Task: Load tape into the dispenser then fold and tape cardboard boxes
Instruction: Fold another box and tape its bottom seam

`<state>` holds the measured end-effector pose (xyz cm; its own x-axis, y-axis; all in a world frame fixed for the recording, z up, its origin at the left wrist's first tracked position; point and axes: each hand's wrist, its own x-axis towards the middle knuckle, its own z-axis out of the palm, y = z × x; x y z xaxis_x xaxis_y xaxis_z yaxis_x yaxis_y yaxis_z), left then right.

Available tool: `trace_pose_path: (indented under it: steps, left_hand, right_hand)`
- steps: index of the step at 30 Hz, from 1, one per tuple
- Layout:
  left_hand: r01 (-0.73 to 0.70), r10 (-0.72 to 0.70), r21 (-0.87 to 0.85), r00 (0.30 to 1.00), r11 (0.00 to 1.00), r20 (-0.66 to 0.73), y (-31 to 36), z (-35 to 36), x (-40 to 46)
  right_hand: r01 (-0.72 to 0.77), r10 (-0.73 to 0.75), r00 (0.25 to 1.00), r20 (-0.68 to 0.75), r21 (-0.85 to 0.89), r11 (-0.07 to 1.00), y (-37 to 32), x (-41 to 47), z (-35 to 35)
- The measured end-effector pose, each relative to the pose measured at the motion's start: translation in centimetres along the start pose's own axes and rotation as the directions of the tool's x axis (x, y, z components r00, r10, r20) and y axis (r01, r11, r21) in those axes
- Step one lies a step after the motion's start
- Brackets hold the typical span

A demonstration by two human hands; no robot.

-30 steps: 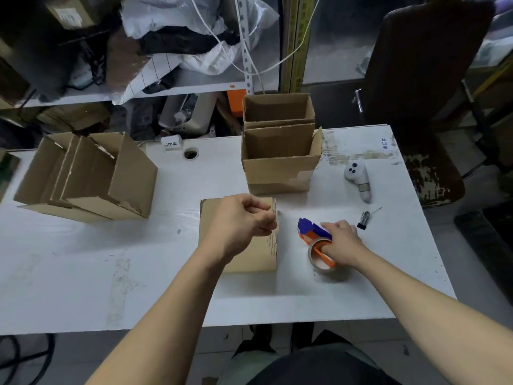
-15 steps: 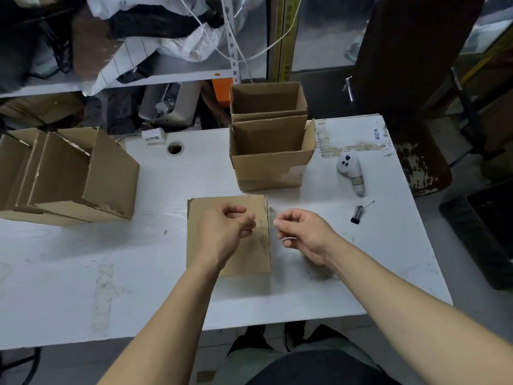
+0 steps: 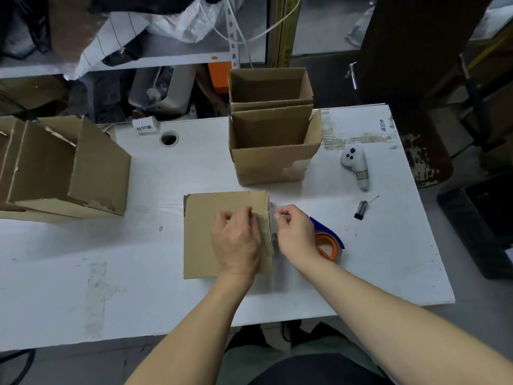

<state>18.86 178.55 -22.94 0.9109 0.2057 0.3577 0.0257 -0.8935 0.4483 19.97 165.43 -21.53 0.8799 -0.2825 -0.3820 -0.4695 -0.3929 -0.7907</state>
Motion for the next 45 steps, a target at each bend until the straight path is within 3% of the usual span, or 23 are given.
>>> trace_pose_path:
  steps: [12,14,19,26,30,33,36,39,45]
  left_hand:
    - [-0.054,0.056,0.142,0.998,0.988,-0.006,-0.2,0.3,-0.3]
    - [-0.041,0.04,0.147,0.999,0.988,0.008,-0.3,0.4,-0.4]
    - [0.037,-0.065,0.196,0.988,0.98,0.141,-0.7,0.3,-0.4]
    - [0.226,-0.238,0.082,0.949,0.971,0.206,-0.3,-0.3,0.2]
    - [0.295,-0.343,0.183,0.871,0.938,0.353,0.6,-0.3,0.6]
    - [0.305,-0.334,0.135,0.877,0.943,0.346,0.0,0.2,0.9]
    - [0.317,-0.338,0.117,0.879,0.941,0.337,-0.4,0.1,1.1]
    - [0.291,-0.326,0.148,0.864,0.945,0.383,0.0,0.0,1.0]
    - [0.264,-0.26,0.031,0.913,0.964,0.314,-1.1,0.1,0.7]
  right_hand:
    - [0.0,0.0,1.0,-0.009,0.023,1.0,0.8,-0.4,1.8]
    - [0.013,-0.013,1.0,0.0,-0.055,0.998,0.7,-0.3,1.5]
    - [0.195,-0.205,0.979,-0.01,-0.265,0.944,0.1,-1.2,0.7]
    - [0.158,-0.125,0.987,0.099,-0.486,0.86,-0.7,-1.8,1.0]
    - [0.313,-0.18,0.948,0.262,-0.669,0.674,-1.9,-2.2,0.6]
    - [0.355,-0.158,0.929,0.335,-0.679,0.642,-1.9,-1.9,0.1]
    - [0.315,-0.153,0.945,0.29,-0.676,0.666,-1.6,-1.7,-0.1]
    - [0.226,-0.163,0.973,0.162,-0.552,0.803,-1.1,-1.7,-0.1]
    - [0.141,-0.084,0.979,0.187,-0.317,0.938,-0.8,-0.4,-1.6]
